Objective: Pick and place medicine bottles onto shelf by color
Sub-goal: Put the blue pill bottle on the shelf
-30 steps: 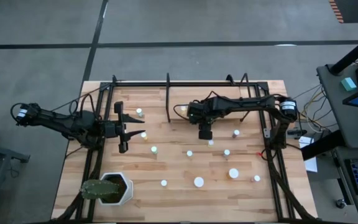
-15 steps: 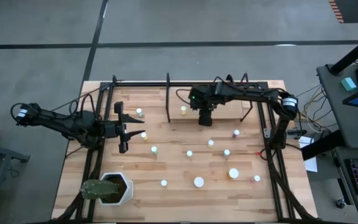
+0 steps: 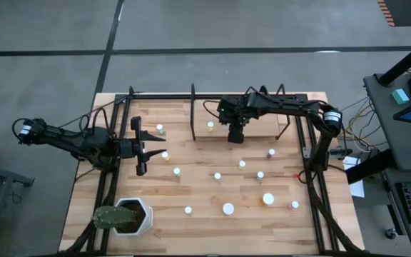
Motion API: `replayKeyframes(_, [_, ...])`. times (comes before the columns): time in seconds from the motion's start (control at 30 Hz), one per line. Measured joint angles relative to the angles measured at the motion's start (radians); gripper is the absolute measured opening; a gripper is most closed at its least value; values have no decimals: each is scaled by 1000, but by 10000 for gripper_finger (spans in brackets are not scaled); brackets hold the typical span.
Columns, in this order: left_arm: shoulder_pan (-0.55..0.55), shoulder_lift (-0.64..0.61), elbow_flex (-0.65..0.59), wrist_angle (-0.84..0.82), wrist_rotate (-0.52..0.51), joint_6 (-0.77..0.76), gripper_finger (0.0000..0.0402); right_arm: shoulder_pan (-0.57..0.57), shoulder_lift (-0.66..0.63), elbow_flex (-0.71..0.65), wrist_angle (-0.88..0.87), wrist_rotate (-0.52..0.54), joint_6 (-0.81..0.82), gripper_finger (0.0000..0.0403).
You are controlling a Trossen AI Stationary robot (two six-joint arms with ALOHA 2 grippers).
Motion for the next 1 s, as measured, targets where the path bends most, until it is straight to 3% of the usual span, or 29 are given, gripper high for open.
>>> replayKeyframes(0.67, [0,-19,-12,1,1,18,128,0,2,-40,47,10,8,108])
replayKeyframes(1.0, [0,-27,-14,1,1,20,128,0,2,-40,79,64,16,174])
